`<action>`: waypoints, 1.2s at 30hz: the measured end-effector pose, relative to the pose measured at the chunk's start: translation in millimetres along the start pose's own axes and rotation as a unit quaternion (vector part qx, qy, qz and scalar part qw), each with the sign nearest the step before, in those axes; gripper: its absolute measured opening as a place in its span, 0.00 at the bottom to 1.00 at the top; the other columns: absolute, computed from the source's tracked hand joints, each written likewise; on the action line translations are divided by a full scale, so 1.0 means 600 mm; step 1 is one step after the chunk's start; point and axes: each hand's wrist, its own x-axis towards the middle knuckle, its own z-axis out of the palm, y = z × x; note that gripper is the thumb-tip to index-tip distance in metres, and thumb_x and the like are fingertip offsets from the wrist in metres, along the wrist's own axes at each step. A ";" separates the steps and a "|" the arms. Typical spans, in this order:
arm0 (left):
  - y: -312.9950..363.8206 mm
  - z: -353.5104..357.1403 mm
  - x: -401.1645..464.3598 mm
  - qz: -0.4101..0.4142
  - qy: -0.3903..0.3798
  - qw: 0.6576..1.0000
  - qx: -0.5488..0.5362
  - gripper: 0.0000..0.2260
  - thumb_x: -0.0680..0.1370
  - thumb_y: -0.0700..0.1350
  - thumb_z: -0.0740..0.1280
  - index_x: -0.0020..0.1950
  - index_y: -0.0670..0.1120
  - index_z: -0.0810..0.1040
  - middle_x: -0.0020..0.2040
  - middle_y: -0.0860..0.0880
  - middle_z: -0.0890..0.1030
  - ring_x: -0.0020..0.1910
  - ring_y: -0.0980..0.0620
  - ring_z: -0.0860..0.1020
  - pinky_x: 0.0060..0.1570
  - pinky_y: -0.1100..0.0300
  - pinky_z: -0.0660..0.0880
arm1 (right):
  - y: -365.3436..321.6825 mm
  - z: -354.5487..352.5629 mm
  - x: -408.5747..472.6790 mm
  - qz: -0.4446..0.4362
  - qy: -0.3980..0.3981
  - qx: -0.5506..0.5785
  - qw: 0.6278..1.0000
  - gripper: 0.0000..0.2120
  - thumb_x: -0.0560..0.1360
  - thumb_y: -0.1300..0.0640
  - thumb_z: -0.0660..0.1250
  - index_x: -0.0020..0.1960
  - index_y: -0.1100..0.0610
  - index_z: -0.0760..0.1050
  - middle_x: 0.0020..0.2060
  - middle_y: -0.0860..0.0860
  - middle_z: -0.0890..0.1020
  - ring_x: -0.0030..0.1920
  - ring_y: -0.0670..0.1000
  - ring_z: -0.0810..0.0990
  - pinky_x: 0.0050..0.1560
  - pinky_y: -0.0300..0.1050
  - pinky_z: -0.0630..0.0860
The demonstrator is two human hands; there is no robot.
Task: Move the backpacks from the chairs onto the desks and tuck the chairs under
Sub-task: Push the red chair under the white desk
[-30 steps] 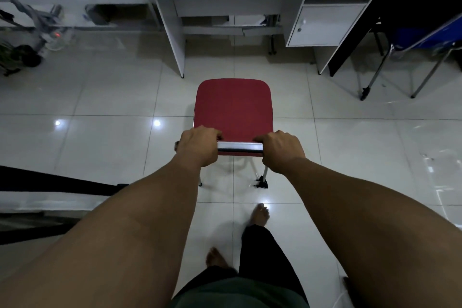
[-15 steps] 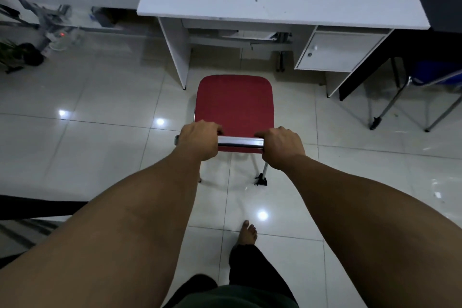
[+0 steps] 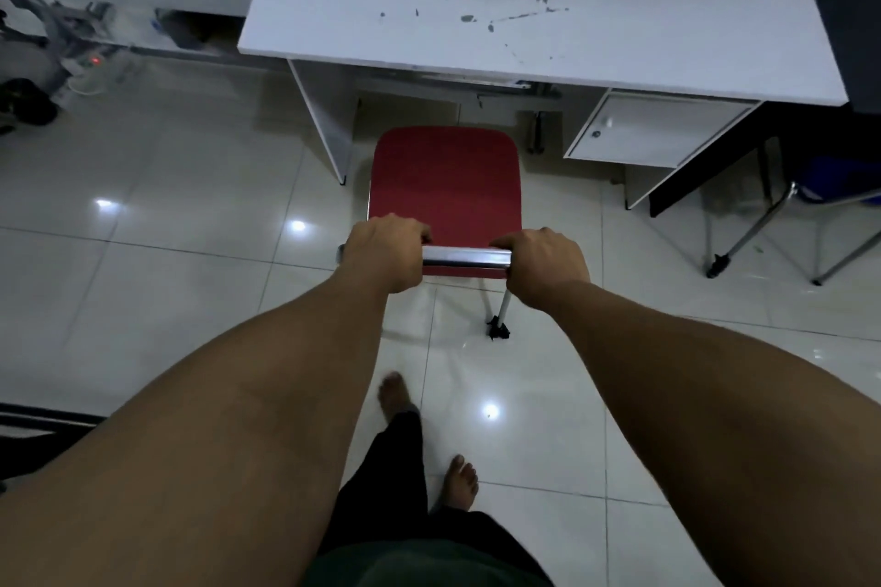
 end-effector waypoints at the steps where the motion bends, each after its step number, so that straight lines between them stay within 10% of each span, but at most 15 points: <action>1: 0.001 -0.005 0.009 0.003 -0.002 1.000 -0.001 0.22 0.69 0.42 0.69 0.61 0.57 0.78 0.50 0.51 0.82 0.47 0.47 0.79 0.48 0.52 0.78 | 0.004 -0.004 0.010 0.002 -0.001 -0.003 1.000 0.18 0.72 0.59 0.71 0.59 0.43 0.80 0.42 0.46 0.83 0.39 0.50 0.79 0.39 0.44 0.77; 36: -0.022 -0.194 0.455 -0.022 -0.002 1.000 0.005 0.21 0.70 0.45 0.70 0.61 0.60 0.78 0.49 0.52 0.82 0.46 0.49 0.79 0.43 0.57 0.73 | 0.112 -0.178 0.449 -0.015 -0.030 0.008 0.999 0.21 0.72 0.61 0.69 0.61 0.43 0.79 0.47 0.48 0.84 0.42 0.52 0.78 0.39 0.43 0.71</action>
